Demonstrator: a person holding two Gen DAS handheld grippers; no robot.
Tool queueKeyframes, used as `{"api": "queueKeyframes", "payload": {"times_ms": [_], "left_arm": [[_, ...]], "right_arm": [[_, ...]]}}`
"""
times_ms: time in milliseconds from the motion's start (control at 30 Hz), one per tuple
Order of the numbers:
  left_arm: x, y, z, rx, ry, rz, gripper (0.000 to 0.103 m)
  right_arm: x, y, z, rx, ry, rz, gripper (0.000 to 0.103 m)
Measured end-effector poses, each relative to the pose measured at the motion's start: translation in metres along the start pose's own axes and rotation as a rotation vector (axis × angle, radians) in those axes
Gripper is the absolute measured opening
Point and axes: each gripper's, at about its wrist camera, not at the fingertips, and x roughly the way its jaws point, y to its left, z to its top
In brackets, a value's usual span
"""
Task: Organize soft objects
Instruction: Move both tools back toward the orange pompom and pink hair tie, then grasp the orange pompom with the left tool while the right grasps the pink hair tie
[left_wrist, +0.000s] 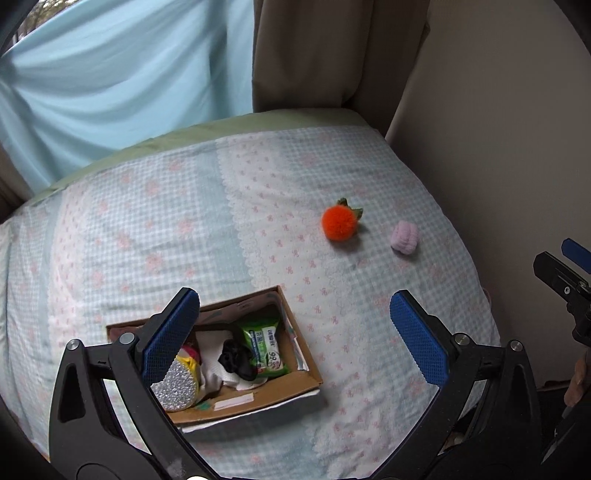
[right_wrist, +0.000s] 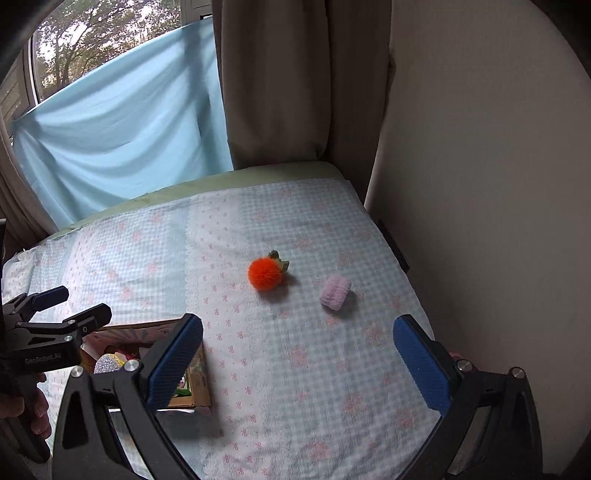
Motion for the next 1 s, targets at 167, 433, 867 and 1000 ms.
{"api": "queueKeyframes", "payload": {"times_ms": [167, 433, 867, 1000], "left_arm": [[0.053, -0.028, 0.037, 0.026, 0.041, -0.053, 0.103], [0.152, -0.059, 0.083, 0.146, 0.132, -0.126, 0.103], [0.311, -0.083, 0.1, 0.302, 0.328, -0.204, 0.101], [0.35, -0.09, 0.099, 0.324, 0.374, -0.211, 0.099]], "right_arm": [[0.038, -0.034, 0.014, 0.09, 0.04, -0.016, 0.103], [0.117, -0.071, 0.023, 0.249, 0.147, 0.003, 0.103], [0.242, -0.097, 0.021, 0.41, 0.278, 0.001, 0.1], [0.283, -0.101, 0.019, 0.415, 0.335, -0.005, 0.098]]}}
